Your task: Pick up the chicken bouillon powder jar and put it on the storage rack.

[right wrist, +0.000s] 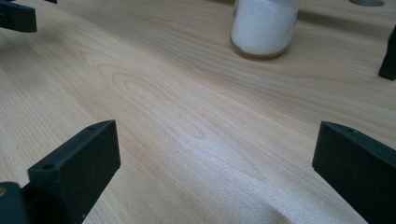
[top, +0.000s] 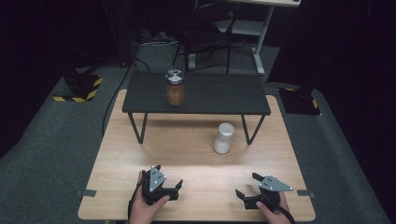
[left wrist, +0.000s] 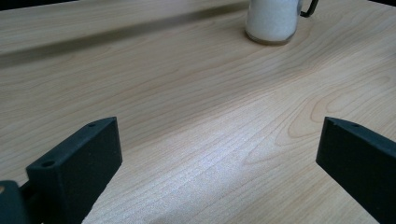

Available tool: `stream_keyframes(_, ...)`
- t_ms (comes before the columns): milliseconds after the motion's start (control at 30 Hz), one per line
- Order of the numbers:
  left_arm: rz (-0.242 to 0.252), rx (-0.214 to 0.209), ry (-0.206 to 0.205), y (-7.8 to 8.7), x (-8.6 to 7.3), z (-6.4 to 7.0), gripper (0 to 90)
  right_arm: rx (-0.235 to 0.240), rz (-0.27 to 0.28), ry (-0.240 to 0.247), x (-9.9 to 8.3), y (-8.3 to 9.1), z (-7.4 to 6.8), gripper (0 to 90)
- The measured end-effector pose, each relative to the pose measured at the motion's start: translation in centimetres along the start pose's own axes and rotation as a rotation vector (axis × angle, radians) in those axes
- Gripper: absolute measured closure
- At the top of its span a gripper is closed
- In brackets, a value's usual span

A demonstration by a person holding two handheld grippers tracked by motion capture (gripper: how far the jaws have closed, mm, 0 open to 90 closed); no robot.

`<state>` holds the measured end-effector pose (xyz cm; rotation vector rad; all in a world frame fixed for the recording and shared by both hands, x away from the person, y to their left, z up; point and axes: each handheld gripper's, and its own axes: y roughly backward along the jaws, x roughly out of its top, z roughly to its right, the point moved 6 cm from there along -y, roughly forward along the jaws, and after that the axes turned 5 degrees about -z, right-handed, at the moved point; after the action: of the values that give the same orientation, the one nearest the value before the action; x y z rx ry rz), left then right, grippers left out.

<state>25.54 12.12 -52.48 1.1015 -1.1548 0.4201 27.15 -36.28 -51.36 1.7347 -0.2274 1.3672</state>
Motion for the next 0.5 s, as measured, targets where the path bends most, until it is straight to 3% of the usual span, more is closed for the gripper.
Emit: stream_keyframes(500, -0.004, 0.004, -0.004, -0.01, 0.05, 0.06, 0.4, 0.007, 0.001, -0.006, -0.05, 0.05, 0.00, 0.4)
